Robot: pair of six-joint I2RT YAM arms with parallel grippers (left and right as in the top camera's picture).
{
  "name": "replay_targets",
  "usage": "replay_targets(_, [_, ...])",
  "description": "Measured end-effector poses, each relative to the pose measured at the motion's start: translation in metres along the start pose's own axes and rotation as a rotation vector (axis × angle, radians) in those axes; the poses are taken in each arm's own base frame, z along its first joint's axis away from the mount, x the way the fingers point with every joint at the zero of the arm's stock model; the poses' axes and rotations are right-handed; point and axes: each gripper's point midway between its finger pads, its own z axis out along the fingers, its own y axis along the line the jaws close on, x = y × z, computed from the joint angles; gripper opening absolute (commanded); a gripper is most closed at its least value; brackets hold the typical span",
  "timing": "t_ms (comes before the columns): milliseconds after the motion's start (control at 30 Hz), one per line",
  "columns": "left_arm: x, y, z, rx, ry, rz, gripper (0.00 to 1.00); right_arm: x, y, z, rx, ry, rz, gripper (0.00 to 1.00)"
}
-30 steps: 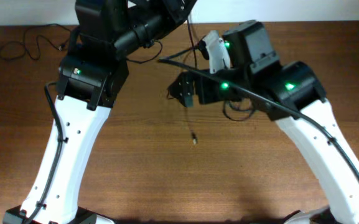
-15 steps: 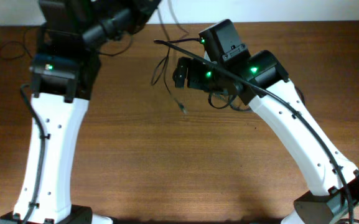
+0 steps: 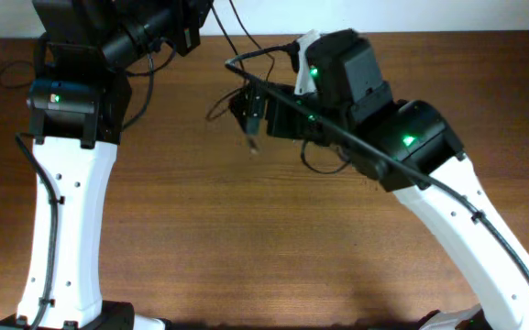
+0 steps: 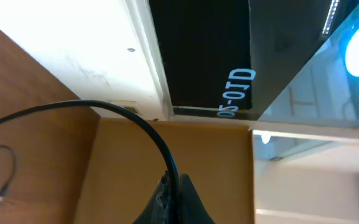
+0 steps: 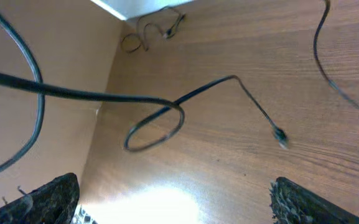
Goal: Untangle cables
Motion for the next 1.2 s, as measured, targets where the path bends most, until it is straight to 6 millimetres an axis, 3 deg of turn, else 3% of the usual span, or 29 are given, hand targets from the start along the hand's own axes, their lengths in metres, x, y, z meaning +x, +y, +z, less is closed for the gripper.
replay_targets(167, [0.0,0.0,0.0,0.001,0.0,-0.095,0.0,0.0,-0.003,0.005,0.105,-0.092,0.071,0.99])
replay_targets(400, [0.001,0.0,0.0,0.001,0.008,-0.118,0.0,0.007,-0.021,0.058,0.213,-0.094,0.098,0.98])
replay_targets(467, [0.001,0.0,0.0,0.0,0.008,-0.118,0.0,0.016,-0.032,0.061,0.262,-0.059,0.099,0.98])
replay_targets(567, [0.002,0.0,0.0,-0.002,0.012,-0.12,0.0,0.032,-0.067,0.059,0.422,-0.022,0.106,0.98])
replay_targets(667, [-0.003,0.006,-0.002,-0.022,0.002,-0.134,0.0,0.043,-0.108,0.043,0.611,-0.004,0.116,0.98])
replay_targets(800, [-0.032,0.02,-0.019,-0.065,-0.068,-0.156,0.0,0.021,-0.162,0.014,0.797,-0.067,0.187,0.98])
replay_targets(900, [-0.041,0.028,-0.027,-0.094,-0.08,-0.151,0.0,0.01,-0.175,0.004,0.824,-0.096,0.208,0.98])
replay_targets(967, [-0.042,0.033,-0.029,-0.114,-0.082,-0.15,0.0,0.005,-0.166,-0.007,0.784,-0.113,0.185,0.98])
replay_targets(1000, [-0.042,0.034,-0.029,-0.115,-0.079,-0.141,0.0,-0.001,-0.153,-0.012,0.717,-0.128,0.159,0.98])
replay_targets(1133, [-0.039,0.034,-0.028,-0.118,-0.067,-0.125,0.0,-0.019,-0.07,-0.025,0.314,-0.125,-0.032,0.98])
replay_targets(1200, [-0.038,0.034,-0.028,-0.117,-0.061,-0.121,0.0,-0.016,-0.044,-0.022,0.181,-0.092,-0.093,0.98])
